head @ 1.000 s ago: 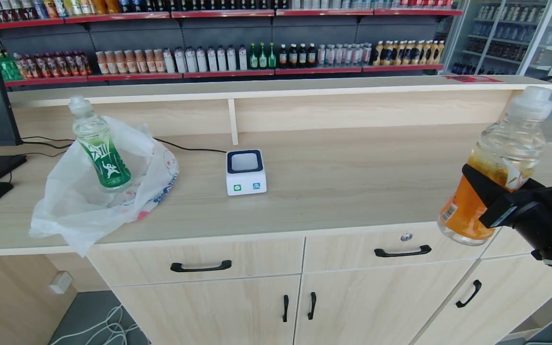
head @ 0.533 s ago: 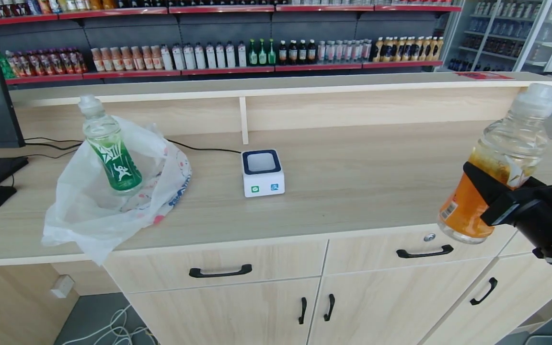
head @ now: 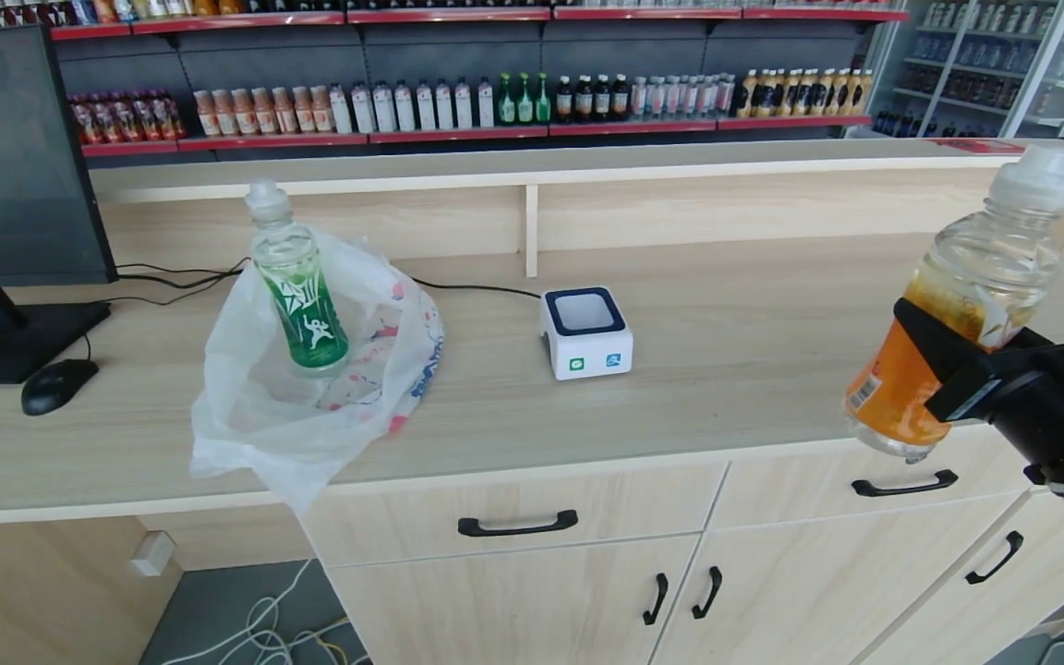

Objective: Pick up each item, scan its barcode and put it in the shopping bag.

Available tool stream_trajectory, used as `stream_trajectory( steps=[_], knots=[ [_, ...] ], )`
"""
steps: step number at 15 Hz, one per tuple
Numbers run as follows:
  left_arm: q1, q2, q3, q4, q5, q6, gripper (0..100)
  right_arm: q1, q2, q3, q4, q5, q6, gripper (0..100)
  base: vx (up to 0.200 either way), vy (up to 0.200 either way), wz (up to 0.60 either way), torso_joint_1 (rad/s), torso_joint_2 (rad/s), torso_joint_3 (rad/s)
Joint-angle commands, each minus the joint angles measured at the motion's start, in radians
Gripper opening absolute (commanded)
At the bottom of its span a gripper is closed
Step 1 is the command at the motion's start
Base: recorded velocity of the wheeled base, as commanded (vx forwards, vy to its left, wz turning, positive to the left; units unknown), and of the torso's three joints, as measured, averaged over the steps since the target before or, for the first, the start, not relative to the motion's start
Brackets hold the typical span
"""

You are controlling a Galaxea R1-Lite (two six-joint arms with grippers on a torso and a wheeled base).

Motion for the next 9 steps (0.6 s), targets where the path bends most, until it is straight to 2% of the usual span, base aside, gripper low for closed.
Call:
stream_trajectory(
  steps=[1, 7, 9],
  knots=[
    [0.001, 0.000, 0.000, -0.001, 0.000, 0.000, 100, 0.000, 0.015, -0.011, -0.001, 0.000, 0.000, 0, 0.000, 0.200, 0.00, 0.007, 0.00, 0.002],
    [0.001, 0.000, 0.000, -0.001, 0.000, 0.001, 100, 0.005, -0.018, -0.002, -0.001, 0.000, 0.000, 0, 0.000, 0.200, 0.00, 0.004, 0.00, 0.000],
    [0.001, 0.000, 0.000, -0.001, 0.000, 0.004, 100, 0.007, -0.044, 0.030, -0.001, 0.000, 0.001, 0, 0.000, 0.000, 0.00, 0.000, 0.00, 0.000]
  ],
)
